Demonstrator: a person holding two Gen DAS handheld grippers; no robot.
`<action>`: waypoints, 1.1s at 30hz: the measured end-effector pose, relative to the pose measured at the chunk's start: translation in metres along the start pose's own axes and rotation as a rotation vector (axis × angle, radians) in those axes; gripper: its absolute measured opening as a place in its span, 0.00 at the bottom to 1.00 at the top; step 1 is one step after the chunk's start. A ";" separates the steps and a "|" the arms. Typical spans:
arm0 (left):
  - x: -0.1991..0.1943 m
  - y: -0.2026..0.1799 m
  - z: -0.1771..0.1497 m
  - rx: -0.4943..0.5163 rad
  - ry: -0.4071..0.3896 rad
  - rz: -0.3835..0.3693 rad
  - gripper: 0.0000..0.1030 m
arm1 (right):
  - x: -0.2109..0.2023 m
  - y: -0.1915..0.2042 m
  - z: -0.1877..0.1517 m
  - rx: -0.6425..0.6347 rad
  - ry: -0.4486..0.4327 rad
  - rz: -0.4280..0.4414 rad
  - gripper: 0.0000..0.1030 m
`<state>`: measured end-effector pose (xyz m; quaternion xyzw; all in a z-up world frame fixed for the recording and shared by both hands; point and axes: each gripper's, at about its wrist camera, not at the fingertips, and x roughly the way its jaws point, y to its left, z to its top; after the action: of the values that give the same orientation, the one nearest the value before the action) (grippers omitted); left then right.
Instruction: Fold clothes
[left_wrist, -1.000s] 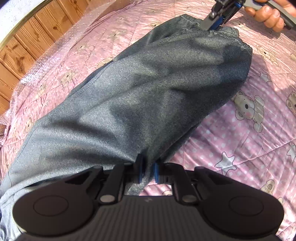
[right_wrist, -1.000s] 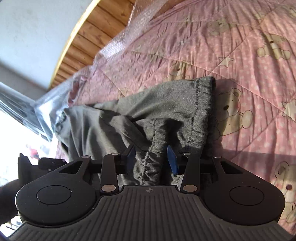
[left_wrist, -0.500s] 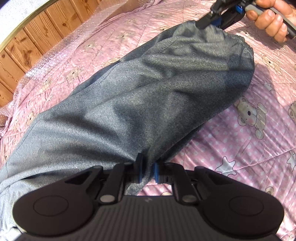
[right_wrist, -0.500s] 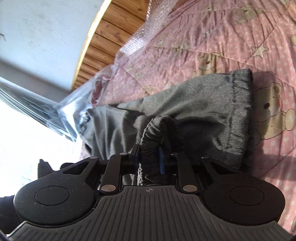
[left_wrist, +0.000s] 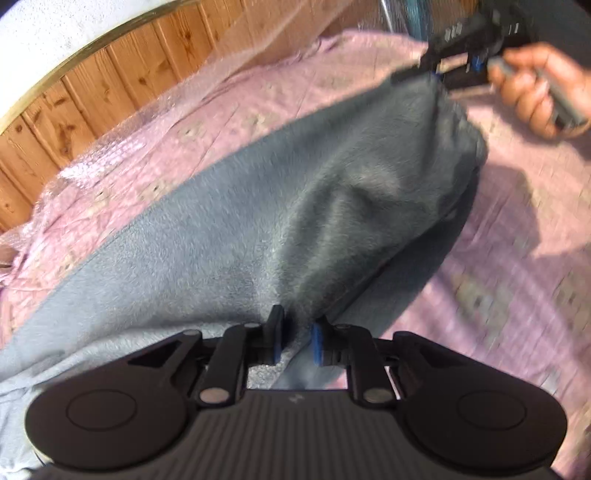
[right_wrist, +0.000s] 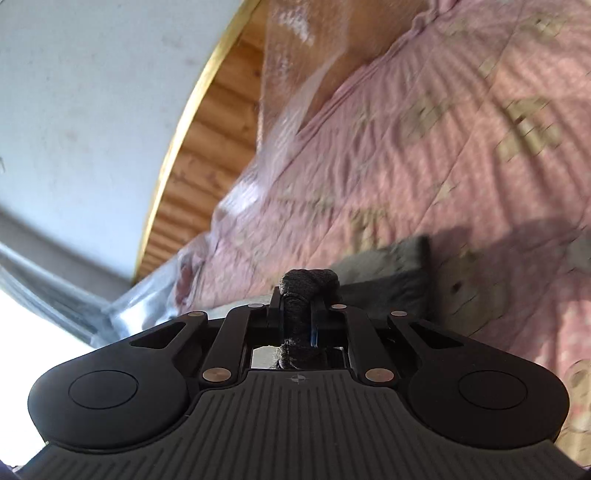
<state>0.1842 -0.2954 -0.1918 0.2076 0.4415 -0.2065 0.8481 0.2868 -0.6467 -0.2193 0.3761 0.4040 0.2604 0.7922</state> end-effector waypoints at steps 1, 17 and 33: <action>0.003 -0.001 0.005 0.006 0.002 -0.024 0.18 | 0.000 -0.005 0.005 0.001 -0.004 -0.034 0.09; 0.010 -0.007 -0.001 0.025 0.012 -0.032 0.24 | -0.052 0.022 -0.041 -0.240 0.046 -0.161 0.49; -0.014 0.024 -0.028 -0.064 0.012 0.013 0.33 | -0.048 0.047 -0.064 -0.822 0.336 -0.611 0.01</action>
<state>0.1708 -0.2586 -0.1907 0.1846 0.4514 -0.1857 0.8530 0.2026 -0.6293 -0.1856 -0.1464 0.4812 0.2111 0.8381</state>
